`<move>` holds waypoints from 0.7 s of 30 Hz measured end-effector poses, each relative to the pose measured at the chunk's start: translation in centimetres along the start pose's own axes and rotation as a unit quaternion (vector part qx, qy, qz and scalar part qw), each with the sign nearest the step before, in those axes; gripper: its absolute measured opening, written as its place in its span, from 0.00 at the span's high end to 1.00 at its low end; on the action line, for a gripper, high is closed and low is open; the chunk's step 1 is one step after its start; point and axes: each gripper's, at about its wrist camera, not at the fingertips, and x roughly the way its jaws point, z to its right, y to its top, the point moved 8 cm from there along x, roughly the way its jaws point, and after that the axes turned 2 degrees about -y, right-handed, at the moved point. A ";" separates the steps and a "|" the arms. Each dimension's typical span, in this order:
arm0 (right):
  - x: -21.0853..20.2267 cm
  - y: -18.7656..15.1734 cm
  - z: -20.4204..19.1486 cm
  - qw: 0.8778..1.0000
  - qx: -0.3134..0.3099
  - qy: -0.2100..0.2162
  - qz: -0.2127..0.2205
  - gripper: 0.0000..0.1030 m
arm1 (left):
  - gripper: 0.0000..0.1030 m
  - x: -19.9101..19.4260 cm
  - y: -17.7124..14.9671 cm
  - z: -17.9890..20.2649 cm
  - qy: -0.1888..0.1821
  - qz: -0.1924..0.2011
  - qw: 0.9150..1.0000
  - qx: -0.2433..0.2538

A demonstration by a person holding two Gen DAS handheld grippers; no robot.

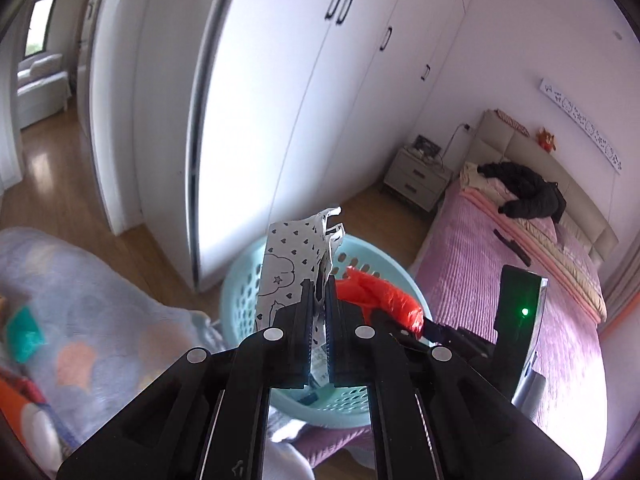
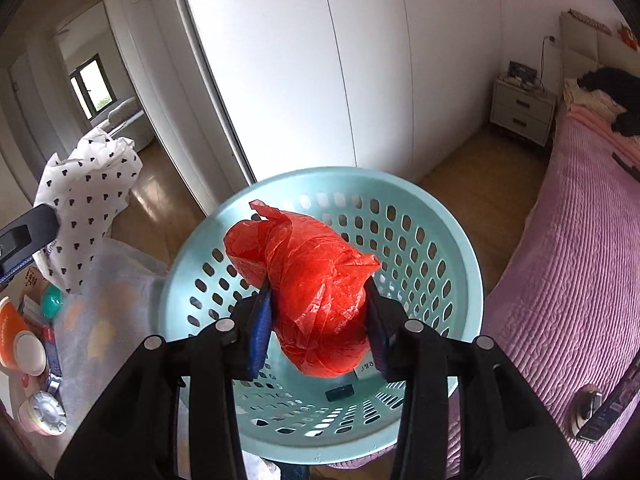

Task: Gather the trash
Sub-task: 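Carry the paper and red bag over the basket and release both, then move both grippers back to the table toward the pink yogurt bottle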

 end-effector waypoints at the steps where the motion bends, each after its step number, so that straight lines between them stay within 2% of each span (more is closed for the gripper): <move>1: 0.2 -0.4 0.5 1.000 0.004 -0.002 -0.004 0.59 | 0.96 1.1 -0.1 0.0 -0.001 -0.006 1.000 0.001; 2: 0.5 -0.6 0.8 1.000 0.007 -0.004 -0.006 0.54 | 0.93 1.9 -0.1 0.0 0.001 -0.005 1.000 0.004; 3: 1.0 -0.4 1.4 1.000 0.012 -0.006 -0.006 0.47 | 0.84 2.5 0.2 -0.1 0.005 -0.001 1.000 0.007; 4: 1.0 -0.5 1.7 1.000 0.015 -0.008 -0.005 0.44 | 0.73 3.1 0.2 -0.3 0.009 0.001 1.000 0.008; 5: 1.0 -0.4 1.9 1.000 0.016 -0.008 -0.004 0.43 | 0.53 3.3 0.3 -0.6 0.008 -0.002 1.000 0.003; 6: 1.0 -0.4 2.2 1.000 0.017 -0.008 -0.003 0.43 | 0.49 3.4 0.3 -0.8 0.006 -0.001 1.000 -0.003; 10: -0.1 -0.5 2.6 1.000 0.023 0.002 0.001 0.43 | 0.45 2.1 -0.4 -1.2 -0.005 0.000 1.000 -0.006; 13: -1.1 -0.4 2.5 1.000 0.025 0.014 0.009 0.43 | 0.40 0.3 -0.4 -0.8 -0.001 0.015 1.000 0.001; 21: -5.9 1.0 -1.7 0.997 -0.012 0.055 0.044 0.43 | 0.37 -7.3 -1.0 -1.9 0.022 0.065 0.998 -0.014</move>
